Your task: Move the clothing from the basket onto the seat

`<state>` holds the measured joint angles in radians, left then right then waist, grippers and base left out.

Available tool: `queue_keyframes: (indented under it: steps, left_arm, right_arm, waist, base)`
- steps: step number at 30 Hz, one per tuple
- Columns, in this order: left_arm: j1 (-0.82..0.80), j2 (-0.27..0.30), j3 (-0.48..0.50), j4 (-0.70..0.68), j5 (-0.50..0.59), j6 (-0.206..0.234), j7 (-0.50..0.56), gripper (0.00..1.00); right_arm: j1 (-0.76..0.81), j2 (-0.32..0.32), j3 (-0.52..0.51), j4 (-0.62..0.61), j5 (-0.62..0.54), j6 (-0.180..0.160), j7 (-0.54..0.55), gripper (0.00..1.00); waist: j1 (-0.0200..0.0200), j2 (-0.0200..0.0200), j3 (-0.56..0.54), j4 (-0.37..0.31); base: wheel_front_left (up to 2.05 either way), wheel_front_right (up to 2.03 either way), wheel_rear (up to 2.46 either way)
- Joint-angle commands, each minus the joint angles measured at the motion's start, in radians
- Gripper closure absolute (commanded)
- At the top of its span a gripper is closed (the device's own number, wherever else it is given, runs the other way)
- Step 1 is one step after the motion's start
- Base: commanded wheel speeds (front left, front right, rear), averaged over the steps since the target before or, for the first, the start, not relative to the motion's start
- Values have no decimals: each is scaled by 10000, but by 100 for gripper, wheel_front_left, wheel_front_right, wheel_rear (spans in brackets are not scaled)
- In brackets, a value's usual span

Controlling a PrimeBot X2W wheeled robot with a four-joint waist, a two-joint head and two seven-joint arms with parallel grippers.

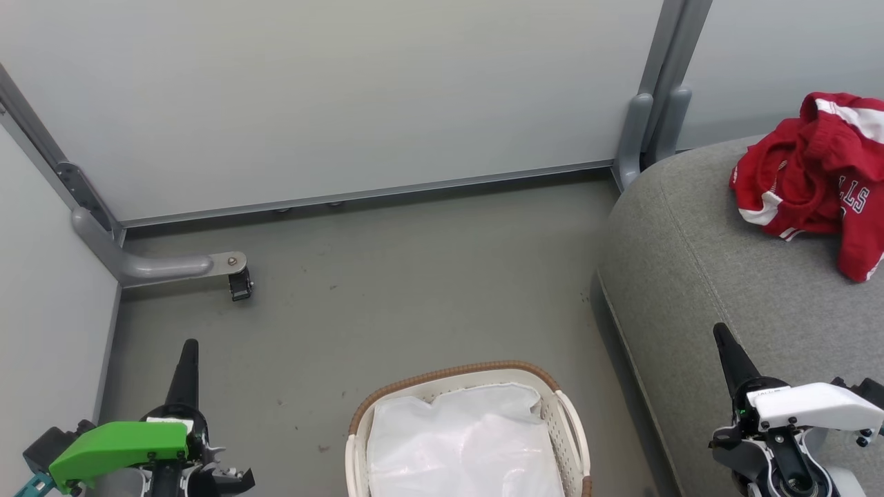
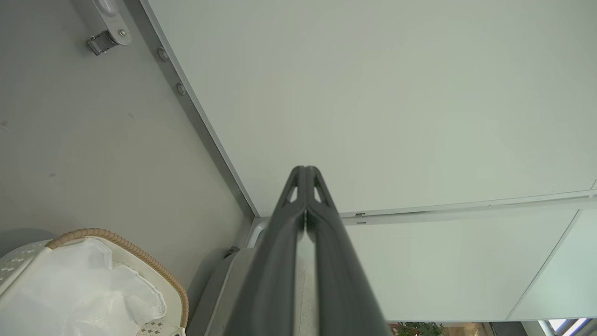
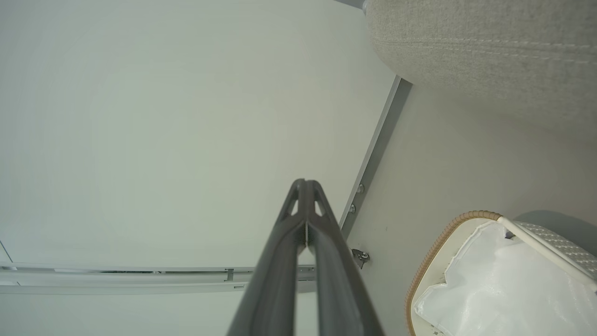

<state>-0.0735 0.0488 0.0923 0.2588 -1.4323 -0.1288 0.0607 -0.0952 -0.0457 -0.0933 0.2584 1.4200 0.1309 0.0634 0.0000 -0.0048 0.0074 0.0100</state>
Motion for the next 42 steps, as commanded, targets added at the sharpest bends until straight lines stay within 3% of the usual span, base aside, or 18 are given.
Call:
queue_keyframes:
  steps: [1,27,42]
  left_arm:
    - [-251,82,56,-87,-203,-28,62,100]
    - [-428,77,213,-158,-1883,-34,534,100]
    - [-404,65,217,-150,-1829,-34,543,100]
  right_arm:
    - [-157,-58,-55,-85,212,-1,76,100]
    - [-173,-71,-234,-163,1987,-2,539,100]
    - [-171,-71,-227,-157,1947,-2,539,100]
  waist:
    - [0,38,-2,-5]
    - [0,48,-43,-100]
    - [0,48,-43,-100]
  base:
    - [0,0,0]
    - [0,0,0]
    - [0,0,0]
